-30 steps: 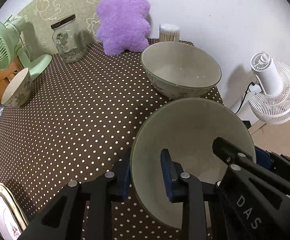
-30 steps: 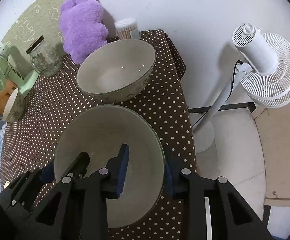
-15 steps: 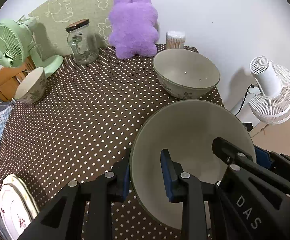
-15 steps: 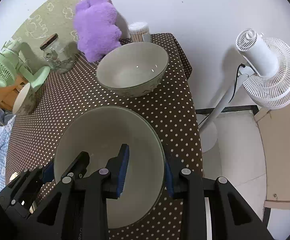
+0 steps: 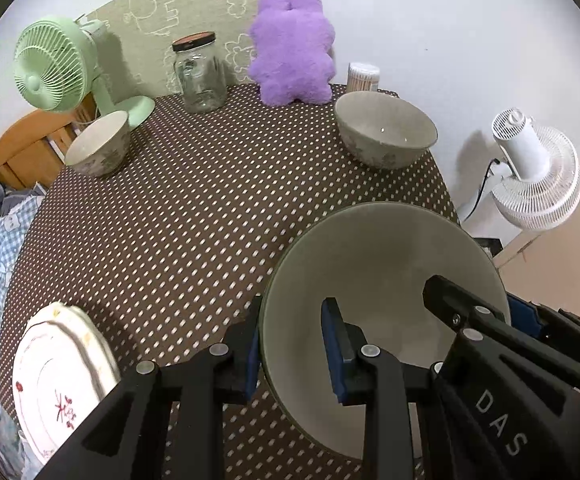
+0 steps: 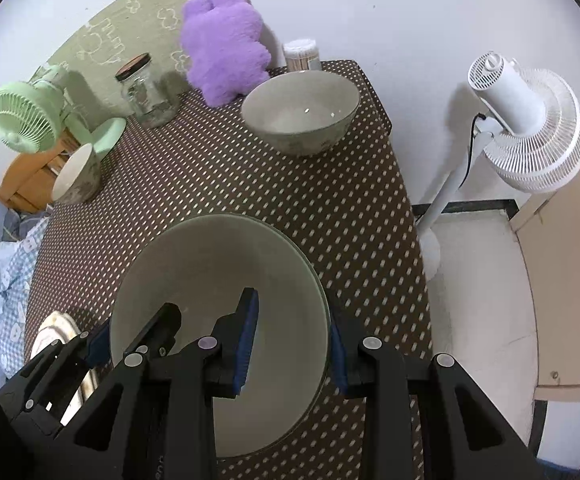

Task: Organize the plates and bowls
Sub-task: 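Carry the grey bowl with the right gripper toward the plate stack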

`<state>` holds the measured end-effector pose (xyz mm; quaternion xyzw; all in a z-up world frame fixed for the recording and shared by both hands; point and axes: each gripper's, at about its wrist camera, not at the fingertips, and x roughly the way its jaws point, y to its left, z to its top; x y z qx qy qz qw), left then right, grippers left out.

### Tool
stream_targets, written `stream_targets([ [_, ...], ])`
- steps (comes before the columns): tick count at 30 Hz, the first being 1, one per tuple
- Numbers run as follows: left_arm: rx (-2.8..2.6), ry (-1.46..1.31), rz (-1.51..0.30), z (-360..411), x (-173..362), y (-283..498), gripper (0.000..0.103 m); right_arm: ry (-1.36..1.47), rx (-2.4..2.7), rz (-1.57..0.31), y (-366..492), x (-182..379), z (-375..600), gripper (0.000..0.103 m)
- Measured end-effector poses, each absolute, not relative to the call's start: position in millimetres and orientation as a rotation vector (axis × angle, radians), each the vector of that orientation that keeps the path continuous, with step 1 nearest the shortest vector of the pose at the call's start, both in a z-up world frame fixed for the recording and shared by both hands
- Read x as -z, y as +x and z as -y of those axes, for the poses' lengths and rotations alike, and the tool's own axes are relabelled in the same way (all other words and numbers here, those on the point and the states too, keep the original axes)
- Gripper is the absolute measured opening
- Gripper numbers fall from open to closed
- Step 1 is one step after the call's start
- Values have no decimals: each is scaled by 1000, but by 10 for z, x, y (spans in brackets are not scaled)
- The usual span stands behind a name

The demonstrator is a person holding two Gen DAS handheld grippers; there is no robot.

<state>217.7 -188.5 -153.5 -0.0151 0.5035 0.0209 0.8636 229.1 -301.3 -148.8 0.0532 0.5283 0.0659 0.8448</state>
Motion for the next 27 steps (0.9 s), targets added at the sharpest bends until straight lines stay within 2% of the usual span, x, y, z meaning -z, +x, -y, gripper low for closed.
stream_targets([
  [17,-48,-32,-1115,1282,1701,1416,26,95,-161,-1148,1433,1659,2433,36],
  [27,-19,-31,-1120,1113,1903,1280,26,72,-118,-1148,1223,1806,2194,36],
])
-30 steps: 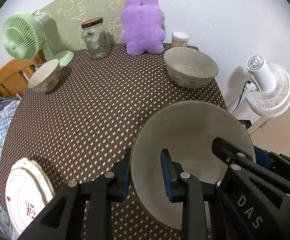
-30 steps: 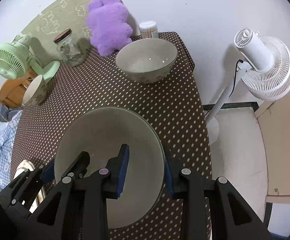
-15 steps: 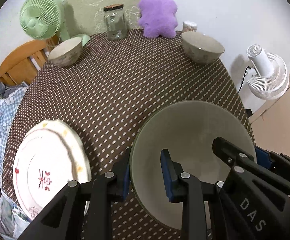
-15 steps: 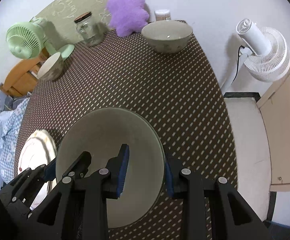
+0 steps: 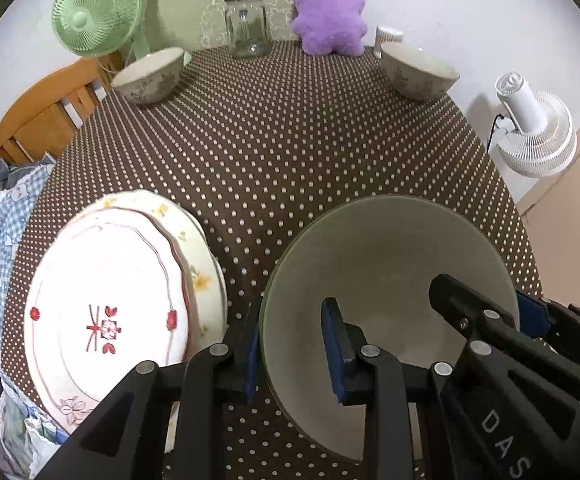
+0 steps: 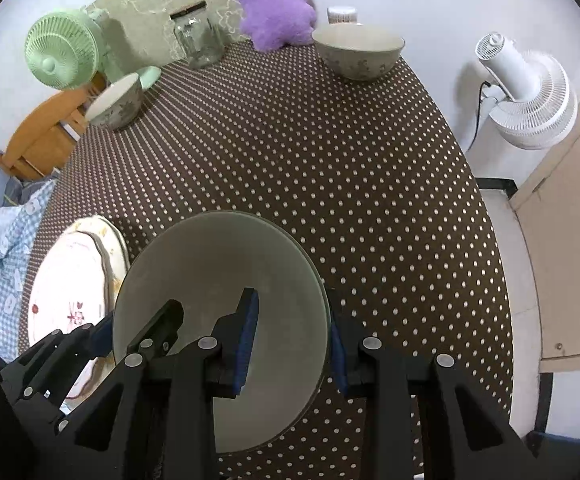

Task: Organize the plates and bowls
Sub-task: 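Carry the grey bowl with the right gripper toward the plate stack, then lower the bowl onto the table beside the plates, open right gripper, then move the right gripper to the grey bowl near the purple plush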

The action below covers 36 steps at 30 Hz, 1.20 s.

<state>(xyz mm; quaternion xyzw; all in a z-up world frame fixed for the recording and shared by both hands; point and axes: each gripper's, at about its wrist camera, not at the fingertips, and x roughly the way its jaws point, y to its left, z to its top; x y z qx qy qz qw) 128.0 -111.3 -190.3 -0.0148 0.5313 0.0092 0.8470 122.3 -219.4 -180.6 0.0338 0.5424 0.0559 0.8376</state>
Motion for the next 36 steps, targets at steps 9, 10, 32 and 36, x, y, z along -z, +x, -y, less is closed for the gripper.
stream_targets([
  [9,50,-12,-1120,1173,1937,1285,34,88,-73,-1181,1251,1900,2221,38],
  [10,70,-12,-1136,1187,1943,1298,34,107,-61,-1207,1269,1921,2251,38],
  [32,143,1,-1091,1050,1306,1283,76,132,-12,-1126,1124,1317,2433,71],
  [36,154,7,-1035,1131,1019,1309,76,124,19,-1068,1173,1049,2503,71],
])
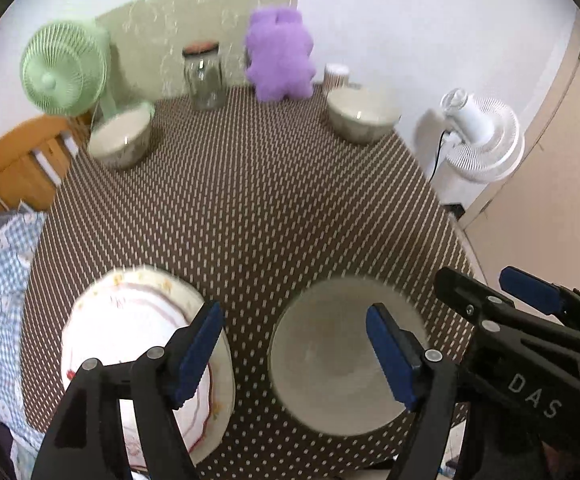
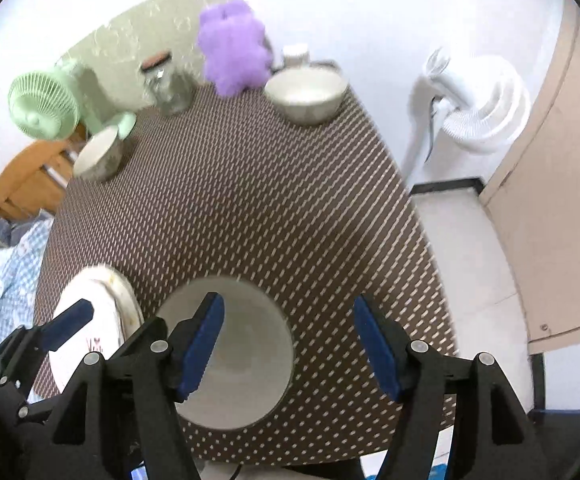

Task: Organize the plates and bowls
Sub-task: 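Move the right gripper to the grey bowl near the purple plush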

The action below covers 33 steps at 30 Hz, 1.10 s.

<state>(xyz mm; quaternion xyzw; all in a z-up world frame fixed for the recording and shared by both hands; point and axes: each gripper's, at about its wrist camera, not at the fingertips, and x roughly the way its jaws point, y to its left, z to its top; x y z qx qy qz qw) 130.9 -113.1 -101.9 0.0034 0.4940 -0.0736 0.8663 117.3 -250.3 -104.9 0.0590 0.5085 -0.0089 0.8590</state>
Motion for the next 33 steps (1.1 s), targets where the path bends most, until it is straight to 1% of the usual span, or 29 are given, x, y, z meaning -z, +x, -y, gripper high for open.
stream_targets([
  [4,146,19,-1010,1237,807,1408,78,117,26,-1015,1241,819,2579,71],
  [6,132,32,-992,1289,748,1452,80,108,22,-996,1301,738,2617,71],
  [12,111,25,-966,1473,658,1708,80,90,-1,-965,1581,618,2802,71],
  [26,30,9,-973,2024,745,2862,80,31,-82,-977,2829,716,3296,70],
  [29,40,1,-996,2132,806,3109,74,36,-97,-987,3112,787,3397,70],
  [30,41,-12,-999,2156,833,3195,74,41,-104,-989,3197,806,3423,70],
  [33,11,-16,-991,2222,890,3403,74,44,-118,-988,3435,846,3463,65],
])
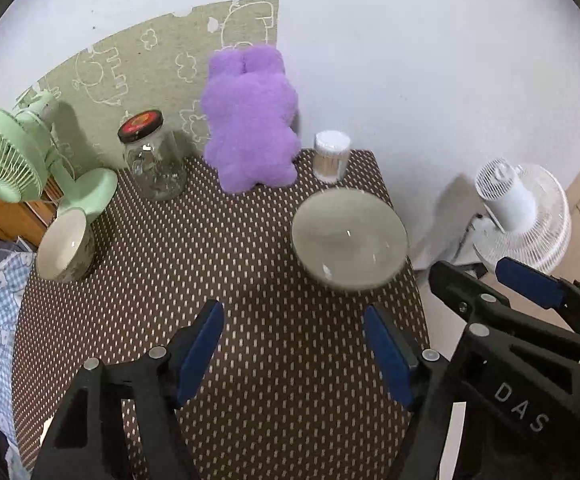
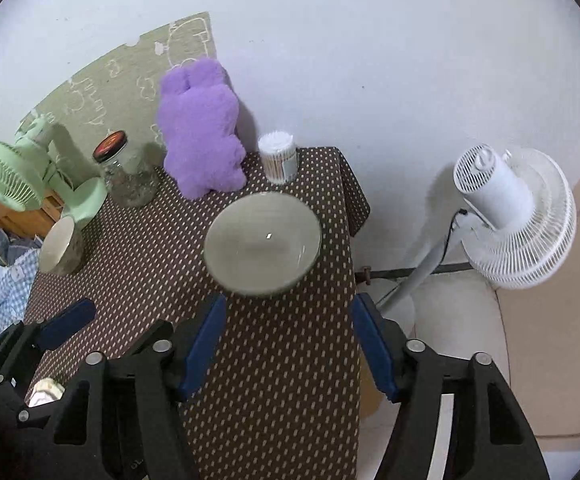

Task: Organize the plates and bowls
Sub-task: 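Move the right gripper to the grey bowl near the purple plush, then grasp the second grey bowl's rim with the right gripper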

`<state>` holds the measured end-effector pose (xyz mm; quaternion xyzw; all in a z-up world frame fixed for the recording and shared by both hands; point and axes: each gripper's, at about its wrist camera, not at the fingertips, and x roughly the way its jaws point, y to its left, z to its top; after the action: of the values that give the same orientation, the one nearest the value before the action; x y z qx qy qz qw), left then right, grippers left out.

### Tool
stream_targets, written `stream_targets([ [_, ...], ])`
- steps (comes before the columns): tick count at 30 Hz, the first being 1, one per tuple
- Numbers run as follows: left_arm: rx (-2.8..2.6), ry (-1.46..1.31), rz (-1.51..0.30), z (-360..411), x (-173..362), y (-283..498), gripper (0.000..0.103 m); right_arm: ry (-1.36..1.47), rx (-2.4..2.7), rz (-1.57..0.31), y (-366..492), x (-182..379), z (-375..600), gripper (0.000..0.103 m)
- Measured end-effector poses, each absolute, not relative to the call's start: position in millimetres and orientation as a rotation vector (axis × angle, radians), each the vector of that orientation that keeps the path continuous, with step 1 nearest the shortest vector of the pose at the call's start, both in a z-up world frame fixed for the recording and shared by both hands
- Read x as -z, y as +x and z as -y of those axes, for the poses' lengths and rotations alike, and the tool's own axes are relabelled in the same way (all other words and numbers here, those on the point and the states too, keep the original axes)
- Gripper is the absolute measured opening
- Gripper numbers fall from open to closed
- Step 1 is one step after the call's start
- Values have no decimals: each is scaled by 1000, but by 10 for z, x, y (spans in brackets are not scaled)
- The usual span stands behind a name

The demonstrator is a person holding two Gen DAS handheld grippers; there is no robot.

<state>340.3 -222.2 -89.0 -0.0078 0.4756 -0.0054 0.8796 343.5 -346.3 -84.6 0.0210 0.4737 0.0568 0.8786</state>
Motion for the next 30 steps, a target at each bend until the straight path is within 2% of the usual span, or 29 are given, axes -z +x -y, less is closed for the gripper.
stream_targets([
  [8,-29,-33,-1006,2310,1121,3975,74,65,-117,-994,4047,1043,3564,64],
  [13,-44,-22,-1034,2343,1340,4269,69,80,-117,-1020,4353,1272,3601,64],
  [16,-47,-35,-1044,2334,1483,4389,67,84,-120,-1032,4490,1409,3598,60],
  [20,-29,-38,-1062,2342,1690,4543,56,67,-127,-1054,4633,1584,3545,56],
  [23,-43,-12,-1077,2379,1815,4636,52,66,-126,-1079,4715,1722,3523,51],
  [30,-54,2,-1102,2365,1971,4745,45,65,-119,-1107,4818,1927,3481,50],
])
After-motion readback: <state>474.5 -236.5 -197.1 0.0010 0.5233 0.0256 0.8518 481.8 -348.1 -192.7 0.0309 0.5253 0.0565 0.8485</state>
